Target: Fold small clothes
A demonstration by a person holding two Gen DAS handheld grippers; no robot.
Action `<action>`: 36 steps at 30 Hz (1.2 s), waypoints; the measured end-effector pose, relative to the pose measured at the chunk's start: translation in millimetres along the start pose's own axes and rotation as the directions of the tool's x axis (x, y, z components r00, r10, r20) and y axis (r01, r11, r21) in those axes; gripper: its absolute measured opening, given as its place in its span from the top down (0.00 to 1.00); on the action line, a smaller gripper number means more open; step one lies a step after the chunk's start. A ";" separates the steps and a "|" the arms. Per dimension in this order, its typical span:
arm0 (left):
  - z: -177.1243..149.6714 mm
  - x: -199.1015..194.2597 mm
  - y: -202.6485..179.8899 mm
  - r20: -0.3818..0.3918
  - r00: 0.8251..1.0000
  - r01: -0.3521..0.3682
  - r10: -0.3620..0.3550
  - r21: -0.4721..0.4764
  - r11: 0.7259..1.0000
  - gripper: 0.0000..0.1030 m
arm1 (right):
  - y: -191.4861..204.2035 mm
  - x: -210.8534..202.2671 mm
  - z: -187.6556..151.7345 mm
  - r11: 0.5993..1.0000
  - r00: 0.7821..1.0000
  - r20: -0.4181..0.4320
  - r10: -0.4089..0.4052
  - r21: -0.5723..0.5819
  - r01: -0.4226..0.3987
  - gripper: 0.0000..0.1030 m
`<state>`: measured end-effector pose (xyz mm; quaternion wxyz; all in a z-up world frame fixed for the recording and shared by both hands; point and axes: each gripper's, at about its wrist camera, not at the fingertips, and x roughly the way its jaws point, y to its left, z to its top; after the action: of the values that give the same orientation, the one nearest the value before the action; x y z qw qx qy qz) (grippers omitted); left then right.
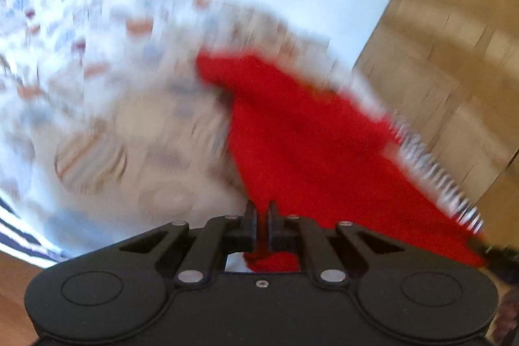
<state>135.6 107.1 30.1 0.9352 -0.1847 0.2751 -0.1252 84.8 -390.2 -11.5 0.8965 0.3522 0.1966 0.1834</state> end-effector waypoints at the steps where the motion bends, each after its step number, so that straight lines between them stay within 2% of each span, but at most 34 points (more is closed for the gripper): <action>1: 6.4 -16.8 -6.1 0.050 0.999 0.019 -0.018 -0.015 1.000 0.96 | 2.0 -7.9 5.7 0.998 0.999 0.014 0.043 0.036 -0.043 0.92; 4: 16.6 -59.0 -22.3 0.141 0.989 0.049 -0.046 -0.017 0.999 0.96 | 8.9 -33.4 15.9 0.994 0.994 0.048 0.097 0.041 -0.099 0.92; 6: 12.6 -79.1 -25.7 0.149 0.987 0.058 -0.054 -0.027 0.998 0.96 | 9.2 -48.2 17.5 0.996 0.996 0.039 0.081 0.023 -0.082 0.92; 10: -20.1 -95.8 -25.4 0.068 0.997 0.041 -0.039 -0.035 0.999 0.96 | 2.2 -70.7 -3.3 1.000 0.999 -0.043 -0.010 0.001 0.010 0.92; 12: -38.6 -99.3 -21.3 0.024 0.999 0.030 -0.029 -0.065 0.997 0.96 | -4.4 -78.7 -17.1 0.999 0.997 -0.077 -0.031 0.026 0.034 0.93; 16: -72.2 -108.0 -11.3 -0.002 1.000 0.014 -0.015 -0.128 0.992 0.96 | -13.7 -92.6 -37.7 0.995 0.992 -0.093 -0.080 0.047 0.084 0.94; 20: -86.7 -95.8 -5.3 -0.035 0.999 -0.026 0.022 -0.120 0.992 0.96 | -26.1 -79.4 -48.7 0.989 0.983 -0.106 -0.149 -0.011 0.148 0.94; 26: -93.4 -67.6 -5.3 -0.069 0.996 -0.062 0.059 -0.046 0.997 0.96 | -28.2 -65.6 -64.5 0.972 0.967 -0.129 -0.221 -0.109 0.208 0.93; 32: -98.3 -50.2 1.6 -0.114 0.989 -0.101 0.095 -0.044 0.994 0.95 | -36.4 -59.8 -71.9 0.967 0.960 -0.146 -0.239 -0.126 0.222 0.92; 35: -100.2 -43.7 -0.2 -0.125 0.986 -0.113 0.108 -0.035 0.993 0.94 | -30.2 -55.6 -74.9 0.951 0.952 -0.144 -0.270 -0.197 0.240 0.90; 36: -101.1 -42.0 -1.6 -0.132 0.984 -0.121 0.117 -0.021 0.992 0.92 | -26.9 -54.8 -75.8 0.940 0.948 -0.141 -0.285 -0.235 0.247 0.86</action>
<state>44.4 91.8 -28.4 0.9183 -0.1727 0.3479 -0.0770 6.5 -391.8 -69.4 0.9253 0.2063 0.2985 0.1100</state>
